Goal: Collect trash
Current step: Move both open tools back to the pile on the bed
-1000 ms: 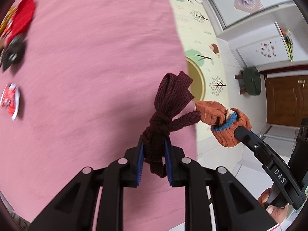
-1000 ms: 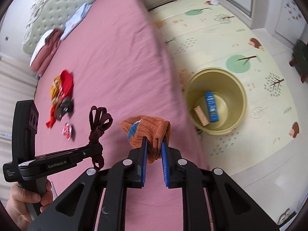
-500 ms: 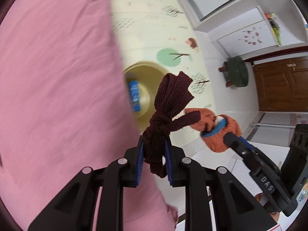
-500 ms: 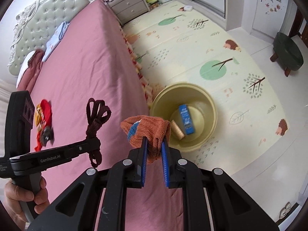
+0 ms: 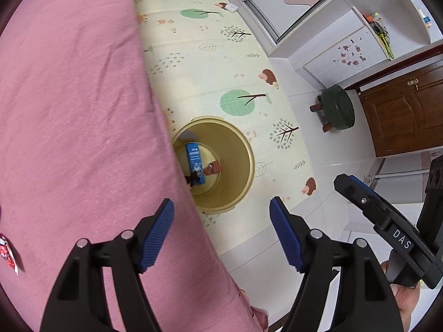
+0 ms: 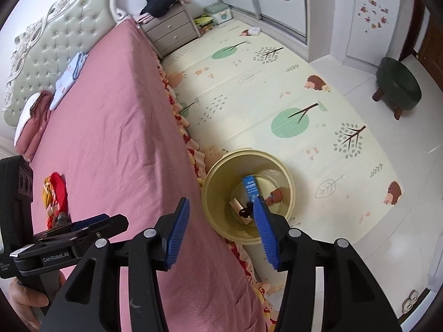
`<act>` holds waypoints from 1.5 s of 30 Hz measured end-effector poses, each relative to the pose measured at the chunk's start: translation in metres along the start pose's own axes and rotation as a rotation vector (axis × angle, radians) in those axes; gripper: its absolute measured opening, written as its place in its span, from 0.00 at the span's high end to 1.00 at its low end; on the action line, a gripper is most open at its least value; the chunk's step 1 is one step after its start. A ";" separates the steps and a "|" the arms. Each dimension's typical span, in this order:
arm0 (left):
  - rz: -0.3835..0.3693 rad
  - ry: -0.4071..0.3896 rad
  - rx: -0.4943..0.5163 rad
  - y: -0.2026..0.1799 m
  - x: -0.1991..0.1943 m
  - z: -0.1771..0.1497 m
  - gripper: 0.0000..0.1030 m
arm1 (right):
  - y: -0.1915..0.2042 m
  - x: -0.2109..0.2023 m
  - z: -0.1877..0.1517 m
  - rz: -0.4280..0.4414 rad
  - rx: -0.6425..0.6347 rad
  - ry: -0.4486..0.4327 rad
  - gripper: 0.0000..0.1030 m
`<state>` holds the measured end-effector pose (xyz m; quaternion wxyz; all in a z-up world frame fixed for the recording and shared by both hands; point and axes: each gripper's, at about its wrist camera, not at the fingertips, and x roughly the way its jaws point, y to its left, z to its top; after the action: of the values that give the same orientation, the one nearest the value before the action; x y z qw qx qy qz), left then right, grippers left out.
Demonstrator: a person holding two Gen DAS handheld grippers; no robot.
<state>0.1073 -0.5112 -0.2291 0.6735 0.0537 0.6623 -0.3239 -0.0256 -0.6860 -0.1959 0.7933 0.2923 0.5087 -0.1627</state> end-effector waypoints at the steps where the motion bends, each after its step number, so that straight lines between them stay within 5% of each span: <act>1: -0.001 -0.001 -0.006 0.004 -0.003 -0.002 0.31 | 0.005 0.001 -0.001 0.004 -0.007 0.005 0.53; 10: 0.032 -0.033 -0.080 0.057 -0.036 -0.026 0.31 | 0.073 0.007 -0.018 0.074 -0.109 0.043 0.53; 24: 0.102 -0.090 -0.316 0.192 -0.098 -0.099 0.31 | 0.194 0.040 -0.071 0.178 -0.277 0.156 0.53; 45: 0.134 -0.123 -0.742 0.367 -0.110 -0.176 0.31 | 0.324 0.106 -0.121 0.237 -0.467 0.313 0.53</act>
<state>0.1522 -0.0949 -0.2789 0.7053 -0.1700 0.6880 -0.0197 0.1134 -0.3542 -0.2331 0.7645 0.1809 0.6107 0.0995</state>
